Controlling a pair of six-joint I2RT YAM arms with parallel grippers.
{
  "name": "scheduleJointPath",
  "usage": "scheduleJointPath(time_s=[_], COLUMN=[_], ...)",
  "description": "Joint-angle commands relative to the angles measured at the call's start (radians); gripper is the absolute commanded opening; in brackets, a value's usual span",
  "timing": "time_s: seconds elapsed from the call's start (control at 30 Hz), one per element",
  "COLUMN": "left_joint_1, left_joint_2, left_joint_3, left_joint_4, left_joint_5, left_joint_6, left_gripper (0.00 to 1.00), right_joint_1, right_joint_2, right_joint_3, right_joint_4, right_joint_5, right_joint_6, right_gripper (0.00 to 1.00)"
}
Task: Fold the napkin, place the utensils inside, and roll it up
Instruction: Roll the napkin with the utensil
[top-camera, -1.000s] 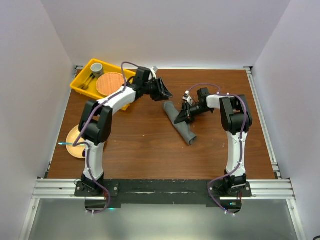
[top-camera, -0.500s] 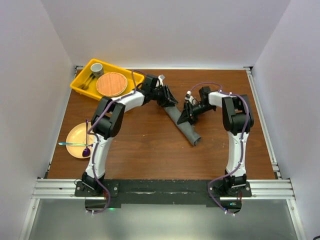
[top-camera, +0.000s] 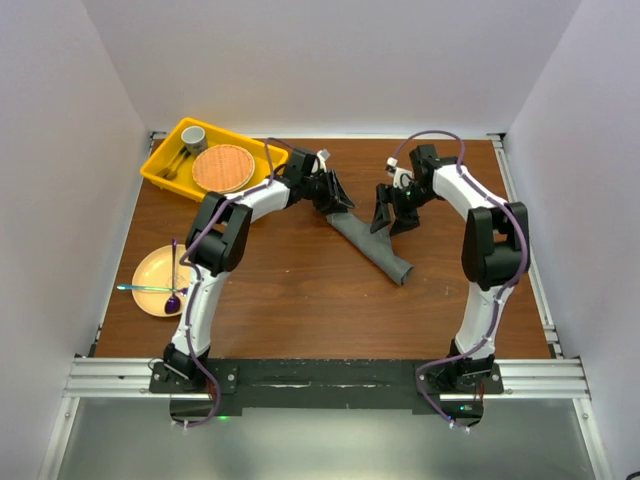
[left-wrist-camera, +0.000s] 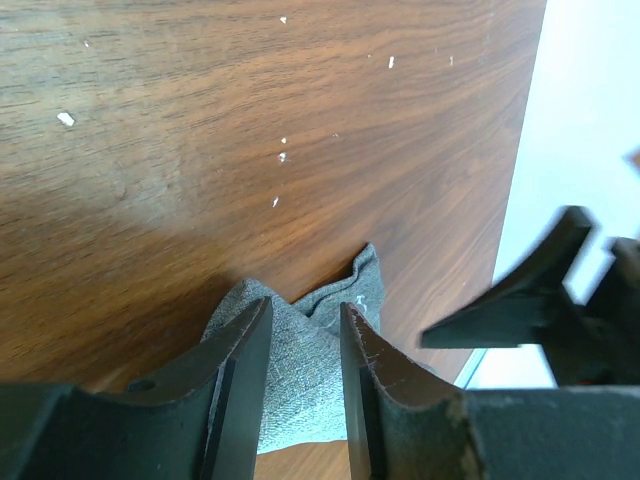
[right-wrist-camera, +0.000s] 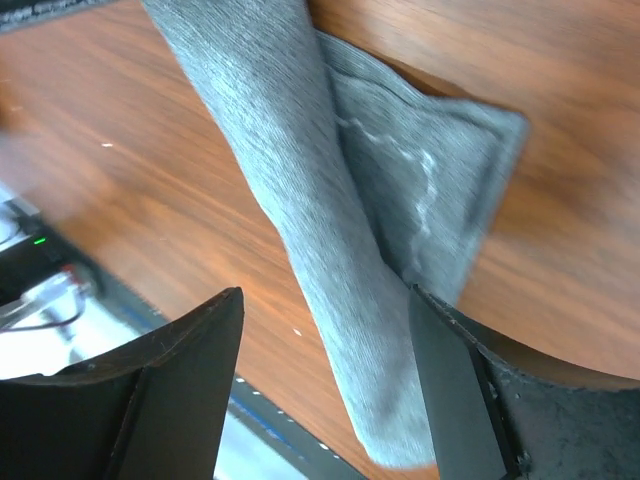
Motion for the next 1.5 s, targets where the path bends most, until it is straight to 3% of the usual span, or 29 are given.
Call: scheduleJointPath(time_s=[0.0, 0.03, 0.07, 0.1, 0.2, 0.4, 0.6, 0.87, 1.03, 1.23, 1.47], left_joint_1=[0.007, 0.007, 0.007, 0.007, 0.007, 0.007, 0.007, 0.011, 0.013, 0.033, 0.053], left_joint_2=[0.006, 0.008, 0.011, 0.012, 0.014, 0.008, -0.035, -0.193, -0.348, -0.592, -0.79], left_joint_3=[0.053, 0.057, 0.058, 0.058, 0.055, 0.084, 0.138, 0.143, -0.008, -0.276, -0.466], left_joint_4=[-0.03, -0.031, -0.031, -0.031, -0.023, -0.036, -0.097, -0.204, -0.2, -0.16, -0.188], left_joint_5=[-0.001, 0.001, 0.002, 0.002, 0.005, 0.001, -0.021, -0.062, -0.059, -0.091, -0.11], left_joint_6=[0.045, 0.045, 0.043, 0.042, 0.037, 0.029, 0.054, 0.112, 0.123, 0.109, 0.121], left_gripper=[0.38, 0.38, 0.38, 0.38, 0.38, 0.38, 0.38, 0.38, 0.38, 0.38, 0.38], right_joint_1=[0.016, 0.019, 0.021, 0.024, 0.024, 0.021, 0.024, 0.058, 0.103, 0.318, 0.434], right_joint_2=[-0.162, -0.189, -0.212, -0.259, -0.335, -0.334, -0.278, -0.508, -0.507, -0.469, -0.3], right_joint_3=[-0.052, -0.101, -0.129, -0.158, -0.288, -0.476, -0.467, -0.435, -0.386, -0.327, -0.241], right_joint_4=[-0.051, -0.049, -0.044, -0.026, 0.047, 0.187, 0.223, 0.123, 0.14, 0.244, 0.284], right_joint_5=[0.188, 0.206, 0.22, 0.228, 0.269, 0.418, 0.492, 0.622, 0.524, 0.709, 0.855], right_joint_6=[-0.017, -0.003, 0.005, 0.014, 0.058, 0.126, 0.167, 0.098, -0.024, -0.132, -0.213], right_gripper=[0.69, 0.66, 0.7, 0.98, 0.98, 0.98, 0.98, 0.98, 0.98, 0.84, 0.87])
